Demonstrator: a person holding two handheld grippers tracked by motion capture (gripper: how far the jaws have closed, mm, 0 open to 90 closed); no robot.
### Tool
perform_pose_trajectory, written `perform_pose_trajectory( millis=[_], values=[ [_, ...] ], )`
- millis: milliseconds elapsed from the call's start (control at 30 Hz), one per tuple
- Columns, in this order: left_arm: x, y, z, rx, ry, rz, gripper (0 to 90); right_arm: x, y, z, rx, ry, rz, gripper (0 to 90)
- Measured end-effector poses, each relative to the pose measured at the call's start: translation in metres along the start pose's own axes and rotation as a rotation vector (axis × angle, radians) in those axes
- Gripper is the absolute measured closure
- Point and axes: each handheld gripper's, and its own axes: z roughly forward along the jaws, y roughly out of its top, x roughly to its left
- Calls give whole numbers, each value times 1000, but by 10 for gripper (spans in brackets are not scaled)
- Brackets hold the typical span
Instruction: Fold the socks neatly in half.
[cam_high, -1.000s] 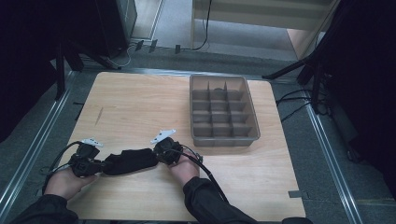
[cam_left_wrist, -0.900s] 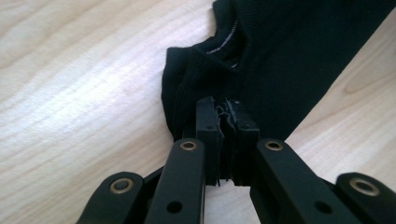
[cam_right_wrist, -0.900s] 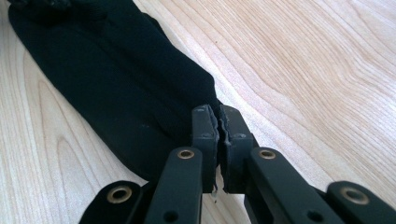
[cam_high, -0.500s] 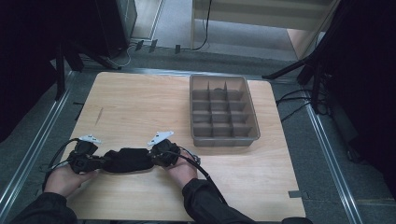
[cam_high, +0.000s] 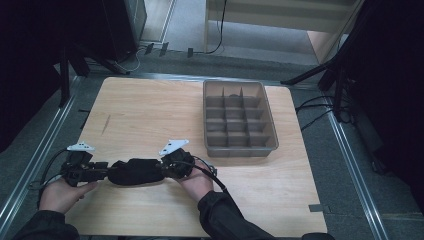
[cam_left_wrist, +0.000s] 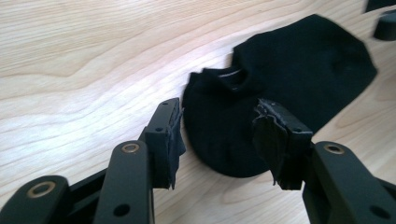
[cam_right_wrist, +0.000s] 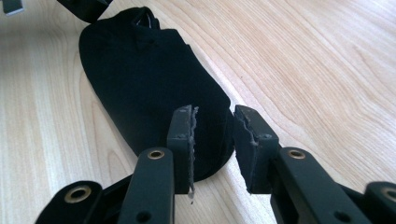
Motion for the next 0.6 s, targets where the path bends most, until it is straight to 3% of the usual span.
perform_pose_trajectory(
  millis=[133,267,600],
  values=[
    [5,-2,1,5,12,-18,486,1,-1,-4,1,8,-12,664],
    [7,-4,4,21,-2,-36,473,2,-5,-5,3,11,-10,665],
    [9,-6,16,58,-19,-30,465,4,-9,5,22,38,3,672]
  ],
)
